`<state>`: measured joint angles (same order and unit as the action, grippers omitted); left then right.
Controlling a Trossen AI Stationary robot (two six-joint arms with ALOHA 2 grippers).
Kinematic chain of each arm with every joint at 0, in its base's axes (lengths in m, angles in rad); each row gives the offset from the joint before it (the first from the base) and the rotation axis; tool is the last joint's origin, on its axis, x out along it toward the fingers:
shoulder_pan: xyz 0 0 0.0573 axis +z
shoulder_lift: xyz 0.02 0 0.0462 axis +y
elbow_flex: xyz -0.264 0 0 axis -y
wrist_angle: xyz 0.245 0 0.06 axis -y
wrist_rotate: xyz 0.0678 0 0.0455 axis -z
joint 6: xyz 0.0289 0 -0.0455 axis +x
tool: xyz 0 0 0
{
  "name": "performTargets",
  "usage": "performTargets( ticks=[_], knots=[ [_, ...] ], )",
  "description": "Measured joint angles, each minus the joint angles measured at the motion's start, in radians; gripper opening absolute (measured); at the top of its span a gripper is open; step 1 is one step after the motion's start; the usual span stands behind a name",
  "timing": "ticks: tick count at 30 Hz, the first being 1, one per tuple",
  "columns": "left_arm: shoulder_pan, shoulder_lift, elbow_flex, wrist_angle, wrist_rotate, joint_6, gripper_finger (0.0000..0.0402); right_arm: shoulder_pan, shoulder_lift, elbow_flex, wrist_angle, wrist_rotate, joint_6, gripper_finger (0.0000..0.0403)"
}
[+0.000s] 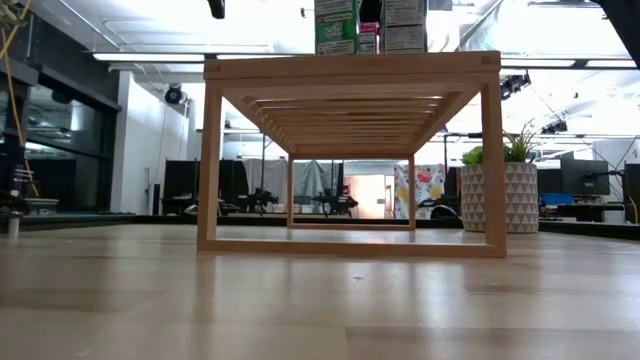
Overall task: Stack cereal on shelf
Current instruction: Put the yellow cereal box on the shelf aligned with other yellow cereal box
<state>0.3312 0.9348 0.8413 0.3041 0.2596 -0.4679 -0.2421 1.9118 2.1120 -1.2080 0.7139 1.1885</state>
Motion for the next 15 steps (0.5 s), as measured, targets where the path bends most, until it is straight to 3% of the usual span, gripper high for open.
performTargets(
  ticks=[15],
  knots=[
    [0.000, 0.000, 0.000, 0.000, 0.000, 0.000, 0.0000, 0.001, -0.037, 0.000, 0.044, 0.015, -0.118, 0.0252]
  ],
)
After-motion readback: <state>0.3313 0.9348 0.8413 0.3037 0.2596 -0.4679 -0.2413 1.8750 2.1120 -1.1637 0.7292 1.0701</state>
